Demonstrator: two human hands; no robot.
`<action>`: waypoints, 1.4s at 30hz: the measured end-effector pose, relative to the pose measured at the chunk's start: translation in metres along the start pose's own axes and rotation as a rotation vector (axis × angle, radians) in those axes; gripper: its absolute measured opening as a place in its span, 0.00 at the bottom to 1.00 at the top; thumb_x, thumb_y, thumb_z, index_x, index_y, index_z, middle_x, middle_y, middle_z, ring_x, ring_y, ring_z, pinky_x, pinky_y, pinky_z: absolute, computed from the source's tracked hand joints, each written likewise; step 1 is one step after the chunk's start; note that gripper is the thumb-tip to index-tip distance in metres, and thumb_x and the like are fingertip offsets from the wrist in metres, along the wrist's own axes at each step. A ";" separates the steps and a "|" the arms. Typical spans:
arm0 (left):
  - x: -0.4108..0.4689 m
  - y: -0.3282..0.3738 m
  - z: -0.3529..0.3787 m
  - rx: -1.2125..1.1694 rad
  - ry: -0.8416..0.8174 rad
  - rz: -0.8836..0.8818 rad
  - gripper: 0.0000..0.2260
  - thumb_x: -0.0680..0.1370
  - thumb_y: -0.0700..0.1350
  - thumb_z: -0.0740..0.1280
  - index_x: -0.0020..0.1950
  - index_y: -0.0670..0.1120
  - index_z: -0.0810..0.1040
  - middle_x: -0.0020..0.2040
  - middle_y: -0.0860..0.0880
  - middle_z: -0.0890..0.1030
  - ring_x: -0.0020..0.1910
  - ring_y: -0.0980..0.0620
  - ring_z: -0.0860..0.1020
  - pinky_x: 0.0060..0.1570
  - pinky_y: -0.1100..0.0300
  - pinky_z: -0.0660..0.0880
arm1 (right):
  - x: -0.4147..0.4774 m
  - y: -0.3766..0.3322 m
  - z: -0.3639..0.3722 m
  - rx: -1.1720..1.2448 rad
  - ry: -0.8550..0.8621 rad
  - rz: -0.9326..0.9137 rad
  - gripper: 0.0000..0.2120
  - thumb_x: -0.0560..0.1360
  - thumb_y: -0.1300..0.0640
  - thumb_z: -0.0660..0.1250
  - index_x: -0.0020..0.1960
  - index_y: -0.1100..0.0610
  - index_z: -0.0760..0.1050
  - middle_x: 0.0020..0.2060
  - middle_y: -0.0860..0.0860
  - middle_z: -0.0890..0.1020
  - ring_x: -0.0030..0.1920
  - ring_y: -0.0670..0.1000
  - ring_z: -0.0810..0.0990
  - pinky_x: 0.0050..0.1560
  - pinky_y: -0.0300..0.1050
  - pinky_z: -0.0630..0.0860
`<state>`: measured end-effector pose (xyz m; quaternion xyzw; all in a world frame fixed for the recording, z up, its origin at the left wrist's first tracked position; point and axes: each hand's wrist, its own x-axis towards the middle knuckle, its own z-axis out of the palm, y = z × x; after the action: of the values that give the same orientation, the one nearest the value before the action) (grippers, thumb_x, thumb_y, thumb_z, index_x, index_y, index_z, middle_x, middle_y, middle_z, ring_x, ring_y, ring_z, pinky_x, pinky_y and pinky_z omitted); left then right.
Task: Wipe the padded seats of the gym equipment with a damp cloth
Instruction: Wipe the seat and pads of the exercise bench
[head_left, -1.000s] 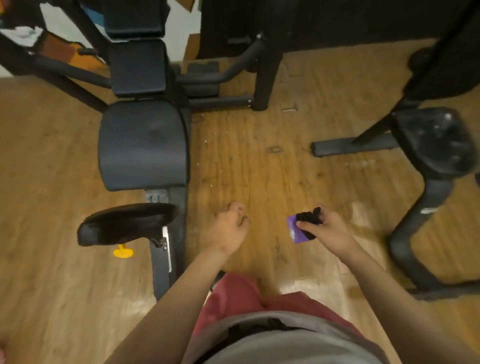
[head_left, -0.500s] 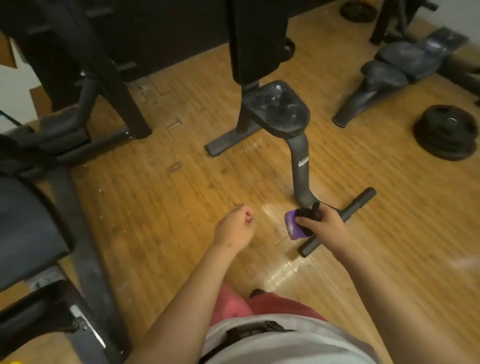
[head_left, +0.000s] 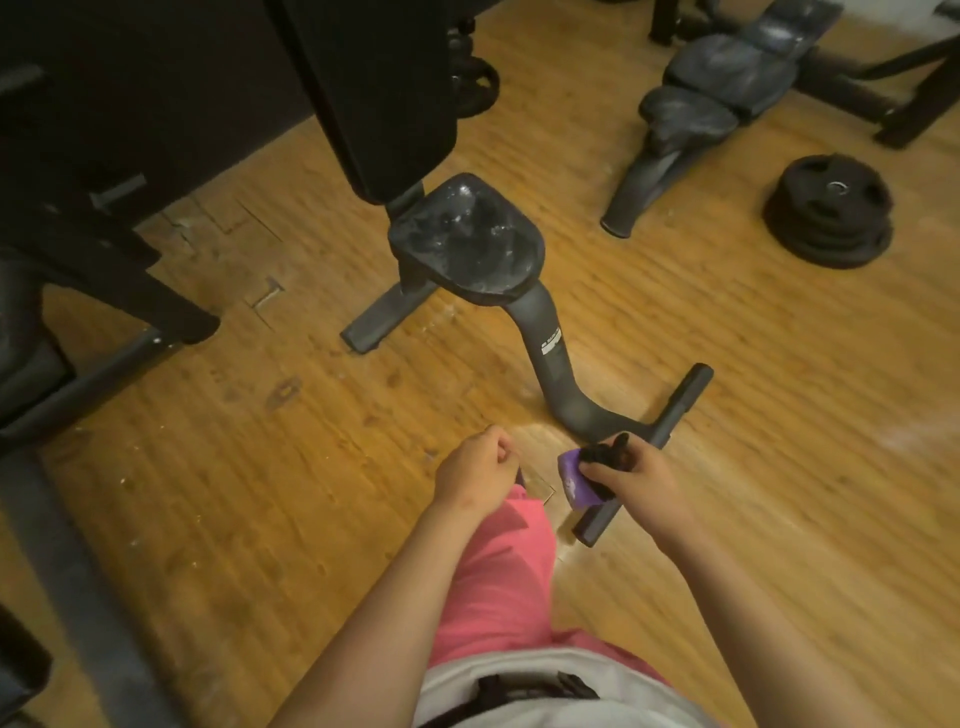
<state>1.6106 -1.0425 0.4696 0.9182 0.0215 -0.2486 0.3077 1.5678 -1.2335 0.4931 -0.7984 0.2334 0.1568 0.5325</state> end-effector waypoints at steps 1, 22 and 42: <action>0.020 0.003 -0.005 -0.006 0.002 -0.002 0.07 0.79 0.48 0.61 0.53 0.49 0.76 0.50 0.50 0.81 0.52 0.47 0.79 0.52 0.52 0.75 | 0.019 -0.008 -0.002 0.000 -0.001 0.000 0.11 0.71 0.59 0.73 0.48 0.64 0.75 0.43 0.60 0.81 0.43 0.57 0.80 0.46 0.56 0.78; 0.209 -0.022 -0.117 -0.054 -0.101 -0.322 0.09 0.80 0.47 0.62 0.58 0.45 0.74 0.53 0.49 0.77 0.49 0.49 0.77 0.48 0.59 0.73 | 0.303 -0.163 -0.097 -0.103 0.111 -0.074 0.08 0.72 0.62 0.72 0.44 0.64 0.74 0.37 0.57 0.80 0.39 0.55 0.78 0.42 0.48 0.73; 0.342 0.172 0.014 -0.534 0.272 -0.838 0.09 0.77 0.46 0.61 0.54 0.46 0.77 0.53 0.44 0.81 0.53 0.42 0.79 0.54 0.50 0.76 | 0.599 -0.222 -0.135 -0.591 -0.506 -0.189 0.06 0.73 0.62 0.71 0.46 0.63 0.76 0.38 0.55 0.80 0.44 0.57 0.80 0.43 0.44 0.72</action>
<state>1.9370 -1.2285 0.3952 0.7442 0.4900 -0.2146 0.4000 2.1920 -1.4094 0.4189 -0.8712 -0.0350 0.3591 0.3328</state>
